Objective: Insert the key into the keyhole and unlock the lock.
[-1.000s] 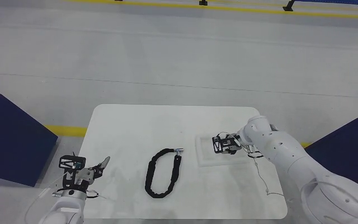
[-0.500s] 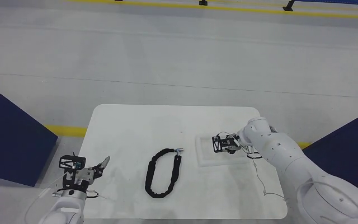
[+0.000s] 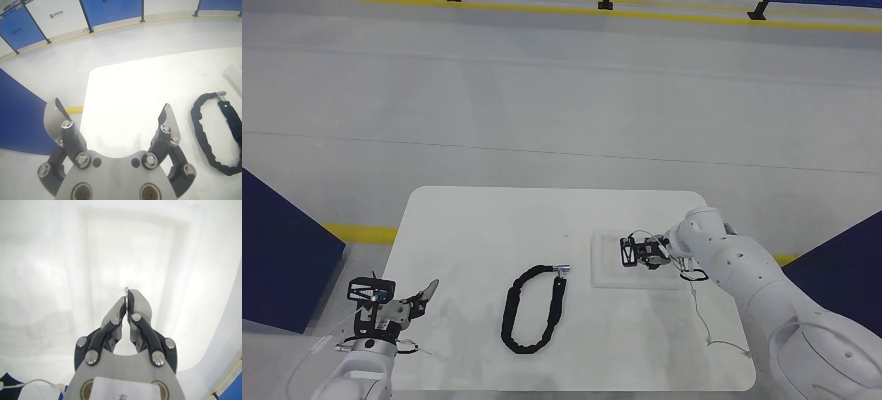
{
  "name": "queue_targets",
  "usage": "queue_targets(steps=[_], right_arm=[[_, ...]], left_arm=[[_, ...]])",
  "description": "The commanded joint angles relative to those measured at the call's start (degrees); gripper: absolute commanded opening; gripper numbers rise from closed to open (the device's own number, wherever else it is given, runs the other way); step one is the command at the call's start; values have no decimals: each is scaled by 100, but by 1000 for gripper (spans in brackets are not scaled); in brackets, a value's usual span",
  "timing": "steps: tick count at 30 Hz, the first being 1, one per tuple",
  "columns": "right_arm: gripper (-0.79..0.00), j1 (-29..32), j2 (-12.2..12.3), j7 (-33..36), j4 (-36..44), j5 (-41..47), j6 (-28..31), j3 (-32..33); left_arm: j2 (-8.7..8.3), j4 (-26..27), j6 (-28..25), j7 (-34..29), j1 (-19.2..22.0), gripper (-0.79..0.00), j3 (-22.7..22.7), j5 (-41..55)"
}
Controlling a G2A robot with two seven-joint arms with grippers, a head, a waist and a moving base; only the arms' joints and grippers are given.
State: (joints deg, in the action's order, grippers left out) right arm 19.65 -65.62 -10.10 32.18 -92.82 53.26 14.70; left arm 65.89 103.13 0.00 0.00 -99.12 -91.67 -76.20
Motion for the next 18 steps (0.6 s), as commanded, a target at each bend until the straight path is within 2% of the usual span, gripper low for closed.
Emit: queue_targets(steps=[1, 13, 18], right_arm=[[-785, -2, 7, -25, 15, -1, 3, 32], [-785, 88, 160, 40, 310, -110, 150, 224], [-785, 154, 268, 73, 510, -176, -8, 347]], left_arm=[[0, 0, 0, 0, 0, 0, 0, 0], [0, 0, 0, 0, 0, 0, 0, 0], [0, 0, 0, 0, 0, 0, 0, 0]])
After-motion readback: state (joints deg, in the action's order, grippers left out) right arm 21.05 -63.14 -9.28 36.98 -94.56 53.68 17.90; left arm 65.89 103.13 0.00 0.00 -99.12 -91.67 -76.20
